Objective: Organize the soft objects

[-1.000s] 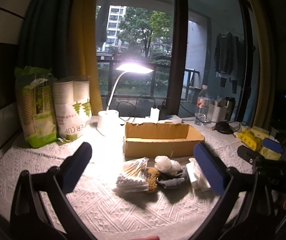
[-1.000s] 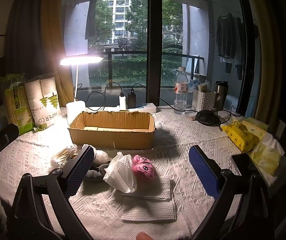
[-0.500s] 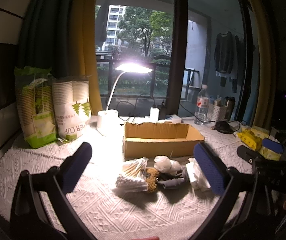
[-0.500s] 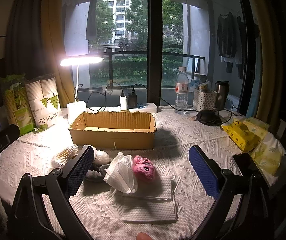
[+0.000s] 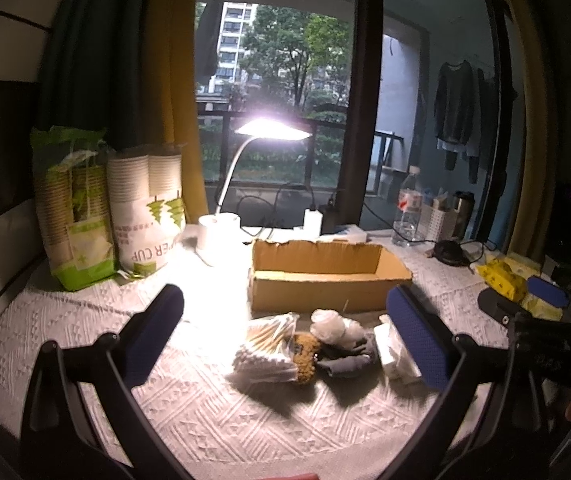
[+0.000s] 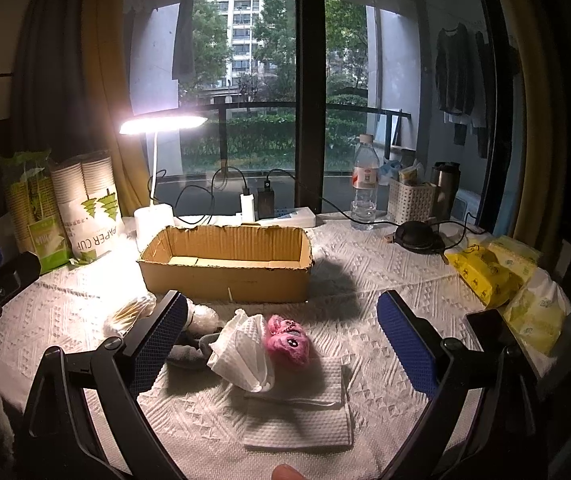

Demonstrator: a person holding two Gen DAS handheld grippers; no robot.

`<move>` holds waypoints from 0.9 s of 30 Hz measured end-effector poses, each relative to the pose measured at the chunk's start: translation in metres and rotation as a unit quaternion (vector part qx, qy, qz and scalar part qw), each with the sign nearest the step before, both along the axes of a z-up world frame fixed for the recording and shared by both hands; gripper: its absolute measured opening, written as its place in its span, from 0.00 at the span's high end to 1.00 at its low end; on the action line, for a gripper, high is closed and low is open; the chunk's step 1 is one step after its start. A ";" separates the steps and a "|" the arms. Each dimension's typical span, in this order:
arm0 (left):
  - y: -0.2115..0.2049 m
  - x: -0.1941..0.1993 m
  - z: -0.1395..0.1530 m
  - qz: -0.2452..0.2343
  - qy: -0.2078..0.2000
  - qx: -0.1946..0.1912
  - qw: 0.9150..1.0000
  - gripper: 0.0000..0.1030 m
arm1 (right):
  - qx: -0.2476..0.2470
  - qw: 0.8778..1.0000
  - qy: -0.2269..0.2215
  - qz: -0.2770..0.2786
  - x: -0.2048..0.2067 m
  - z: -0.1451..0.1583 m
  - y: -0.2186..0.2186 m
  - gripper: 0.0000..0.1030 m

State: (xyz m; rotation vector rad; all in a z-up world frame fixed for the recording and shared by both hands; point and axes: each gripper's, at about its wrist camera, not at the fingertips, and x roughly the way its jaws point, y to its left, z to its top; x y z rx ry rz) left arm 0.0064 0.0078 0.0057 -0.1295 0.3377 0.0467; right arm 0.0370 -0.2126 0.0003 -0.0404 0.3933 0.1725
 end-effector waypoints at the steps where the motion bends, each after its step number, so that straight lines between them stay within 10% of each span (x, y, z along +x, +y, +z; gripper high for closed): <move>1: -0.001 0.000 0.000 -0.001 0.000 0.001 1.000 0.00 | 0.002 1.000 0.000 0.000 0.000 -0.001 -0.002 0.05; 27: -0.003 -0.002 -0.006 -0.009 0.007 -0.004 1.000 0.00 | 0.006 1.000 0.005 -0.005 -0.001 -0.011 -0.013 0.05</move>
